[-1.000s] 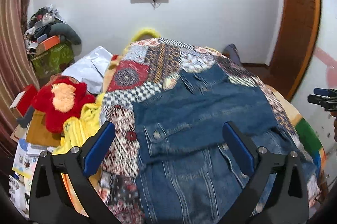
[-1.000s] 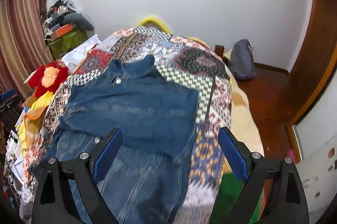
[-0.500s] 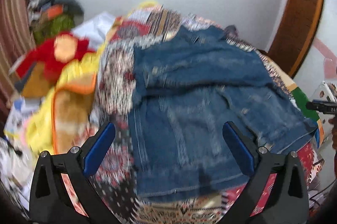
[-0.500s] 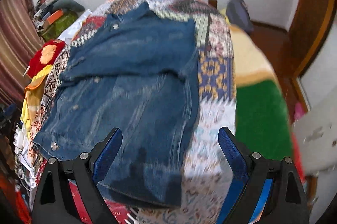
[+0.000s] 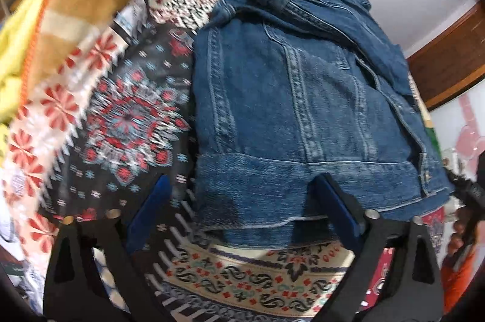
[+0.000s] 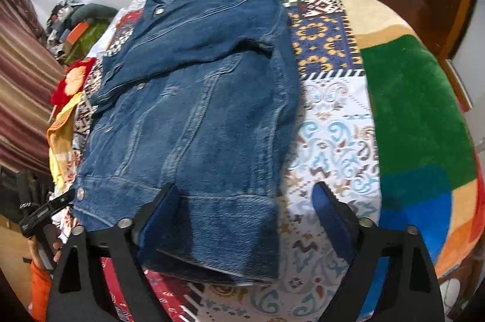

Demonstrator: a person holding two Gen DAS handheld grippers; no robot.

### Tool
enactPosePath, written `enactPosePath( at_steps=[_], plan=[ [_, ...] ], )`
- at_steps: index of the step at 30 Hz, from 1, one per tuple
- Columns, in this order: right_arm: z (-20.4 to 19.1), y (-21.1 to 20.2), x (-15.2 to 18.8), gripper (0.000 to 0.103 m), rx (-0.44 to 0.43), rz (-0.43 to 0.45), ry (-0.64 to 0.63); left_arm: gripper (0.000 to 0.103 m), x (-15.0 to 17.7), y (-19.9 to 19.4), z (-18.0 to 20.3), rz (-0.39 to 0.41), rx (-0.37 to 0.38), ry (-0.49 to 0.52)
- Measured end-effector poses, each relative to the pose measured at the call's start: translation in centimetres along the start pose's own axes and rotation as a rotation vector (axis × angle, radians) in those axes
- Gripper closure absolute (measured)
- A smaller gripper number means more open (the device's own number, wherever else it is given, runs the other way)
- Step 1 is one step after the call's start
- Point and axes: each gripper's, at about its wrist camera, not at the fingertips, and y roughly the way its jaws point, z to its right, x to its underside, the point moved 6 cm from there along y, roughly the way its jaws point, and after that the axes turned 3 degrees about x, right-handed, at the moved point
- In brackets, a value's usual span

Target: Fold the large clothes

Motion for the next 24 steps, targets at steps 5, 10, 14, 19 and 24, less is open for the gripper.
enactPosePath(
  at_steps=[5, 10, 14, 19, 24],
  plan=[
    [-0.7, -0.1, 0.0, 0.050, -0.030, 0.013, -0.003, 0.035, 0.1, 0.2, 0.6, -0.007, 0.084, -0.035],
    [0.2, -0.3, -0.3, 0.082, -0.016, 0.031, 0.022, 0.067, -0.8, -0.8, 1.2, 0.033, 0.022, 0.027],
    [0.0, -0.8, -0.9, 0.086, -0.051, 0.055, 0.018, 0.084, -2.2, -1.8, 1.6, 0.078, -0.010, 0.054],
    [-1.3, -2.2, -2.8, 0.086, -0.055, 0.119, -0.031, 0.087, -4.2, -4.0, 3.4, 0.150, -0.023, 0.132],
    [-2.4, -3.5, -6.6, 0.087, -0.088, 0.152, -0.088, 0.087, -7.5, -6.8, 5.5, 0.228, 0.008, 0.200]
  ],
)
